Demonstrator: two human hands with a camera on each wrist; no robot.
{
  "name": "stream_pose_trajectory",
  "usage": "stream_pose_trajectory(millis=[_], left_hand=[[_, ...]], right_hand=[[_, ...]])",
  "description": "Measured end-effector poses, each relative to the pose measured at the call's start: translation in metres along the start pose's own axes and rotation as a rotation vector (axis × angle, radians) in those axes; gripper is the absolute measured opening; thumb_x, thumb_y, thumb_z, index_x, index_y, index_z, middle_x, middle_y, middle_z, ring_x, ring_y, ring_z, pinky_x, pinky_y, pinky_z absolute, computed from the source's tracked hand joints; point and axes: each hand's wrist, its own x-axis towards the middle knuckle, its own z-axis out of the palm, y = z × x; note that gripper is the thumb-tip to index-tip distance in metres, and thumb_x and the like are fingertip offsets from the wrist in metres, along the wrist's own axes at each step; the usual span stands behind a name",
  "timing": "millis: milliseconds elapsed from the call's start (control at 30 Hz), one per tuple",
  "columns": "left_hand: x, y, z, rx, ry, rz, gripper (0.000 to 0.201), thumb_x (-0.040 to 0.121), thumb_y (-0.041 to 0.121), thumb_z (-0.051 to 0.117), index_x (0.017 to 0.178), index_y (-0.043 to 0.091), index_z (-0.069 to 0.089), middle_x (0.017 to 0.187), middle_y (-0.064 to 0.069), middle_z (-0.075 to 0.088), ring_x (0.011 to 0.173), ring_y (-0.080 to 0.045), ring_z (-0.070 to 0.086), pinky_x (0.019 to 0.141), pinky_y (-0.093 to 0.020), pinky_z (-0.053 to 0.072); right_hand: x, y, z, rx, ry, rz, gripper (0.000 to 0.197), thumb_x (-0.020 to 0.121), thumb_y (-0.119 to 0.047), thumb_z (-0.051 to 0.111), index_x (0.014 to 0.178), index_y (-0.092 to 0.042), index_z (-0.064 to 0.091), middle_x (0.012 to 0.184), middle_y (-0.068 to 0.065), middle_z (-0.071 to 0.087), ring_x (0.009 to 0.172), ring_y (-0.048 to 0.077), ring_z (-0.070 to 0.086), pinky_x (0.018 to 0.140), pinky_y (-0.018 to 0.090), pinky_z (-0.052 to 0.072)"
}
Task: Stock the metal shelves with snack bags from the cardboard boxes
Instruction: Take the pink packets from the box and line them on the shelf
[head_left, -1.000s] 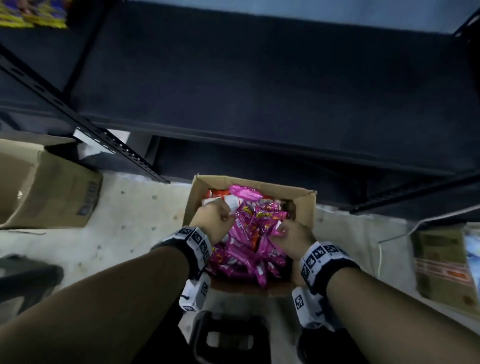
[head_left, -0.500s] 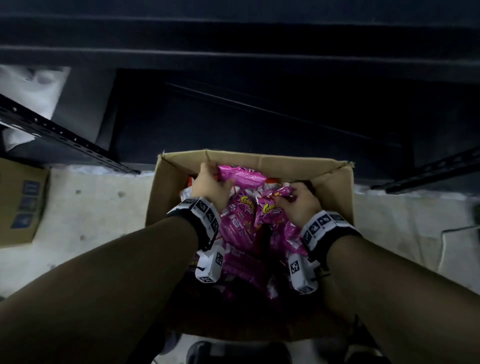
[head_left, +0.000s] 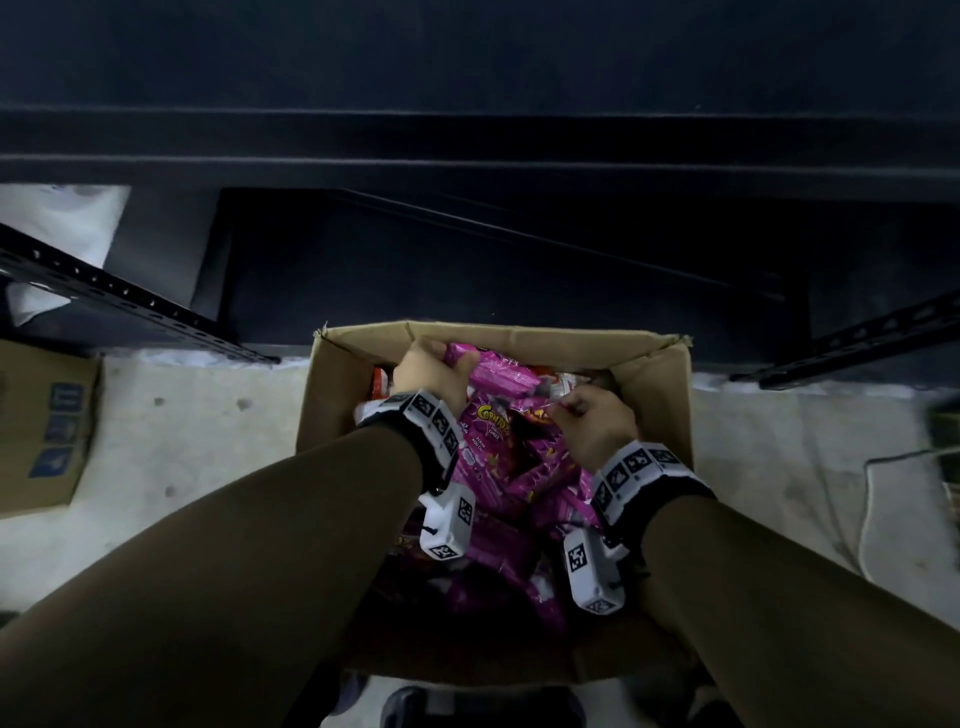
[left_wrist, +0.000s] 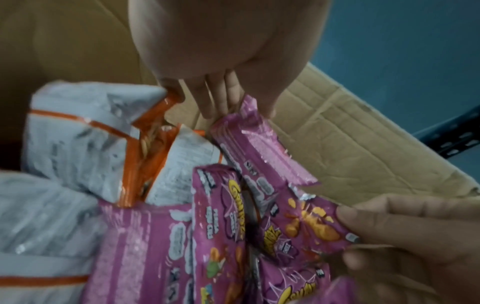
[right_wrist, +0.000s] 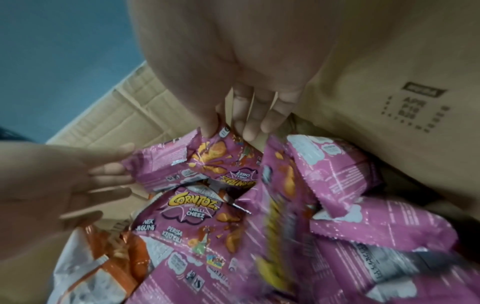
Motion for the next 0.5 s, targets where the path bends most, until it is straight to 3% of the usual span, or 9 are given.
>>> stream_pose_trajectory(millis=[133, 233, 333, 433, 500], left_hand=[[0.009, -0.001, 0.008, -0.025, 0.033, -0.04, 0.027, 0.092, 0.049, 0.071, 0.104, 0.025, 0.067, 0.097, 0.006, 0.071, 0.091, -0.017, 0.068, 0.086, -0.034, 0.058], [0.007, -0.001, 0.009, -0.027, 0.052, -0.027, 0.018, 0.095, 0.045, 0.067, 0.091, 0.028, 0.066, 0.092, 0.005, 0.072, 0.089, -0.019, 0.07, 0.083, -0.034, 0.059], [-0.009, 0.001, -0.002, -0.014, 0.049, 0.039, 0.016, 0.096, 0.042, 0.064, 0.094, 0.026, 0.066, 0.092, 0.004, 0.071, 0.079, -0.013, 0.065, 0.068, -0.027, 0.05], [-0.034, 0.004, -0.025, 0.011, 0.078, 0.143, 0.016, 0.093, 0.038, 0.062, 0.092, 0.022, 0.067, 0.1, -0.001, 0.067, 0.086, -0.021, 0.063, 0.081, -0.035, 0.054], [-0.053, 0.011, -0.049, 0.007, 0.054, 0.152, 0.012, 0.093, 0.034, 0.061, 0.093, 0.022, 0.063, 0.099, -0.002, 0.067, 0.086, -0.022, 0.064, 0.081, -0.035, 0.054]], right_hand=[[-0.003, 0.006, 0.002, 0.038, 0.018, -0.017, 0.015, 0.097, -0.035, 0.07, 0.093, -0.021, 0.073, 0.092, -0.005, 0.073, 0.087, 0.015, 0.066, 0.078, 0.025, 0.046], [-0.012, 0.007, 0.001, 0.086, 0.028, -0.038, 0.014, 0.096, -0.033, 0.07, 0.09, -0.021, 0.072, 0.092, -0.005, 0.073, 0.087, 0.015, 0.067, 0.08, 0.028, 0.05], [-0.031, 0.002, -0.009, 0.124, 0.055, -0.039, 0.017, 0.097, -0.035, 0.069, 0.085, -0.023, 0.069, 0.087, -0.004, 0.074, 0.086, 0.016, 0.067, 0.082, 0.031, 0.053], [-0.055, -0.013, -0.03, 0.107, 0.088, -0.041, 0.022, 0.098, -0.039, 0.065, 0.084, -0.021, 0.068, 0.079, -0.006, 0.071, 0.078, 0.014, 0.066, 0.074, 0.031, 0.05], [-0.073, -0.031, -0.05, 0.107, 0.117, -0.055, 0.025, 0.099, -0.036, 0.065, 0.081, -0.019, 0.065, 0.071, -0.006, 0.067, 0.068, 0.013, 0.061, 0.066, 0.029, 0.046]])
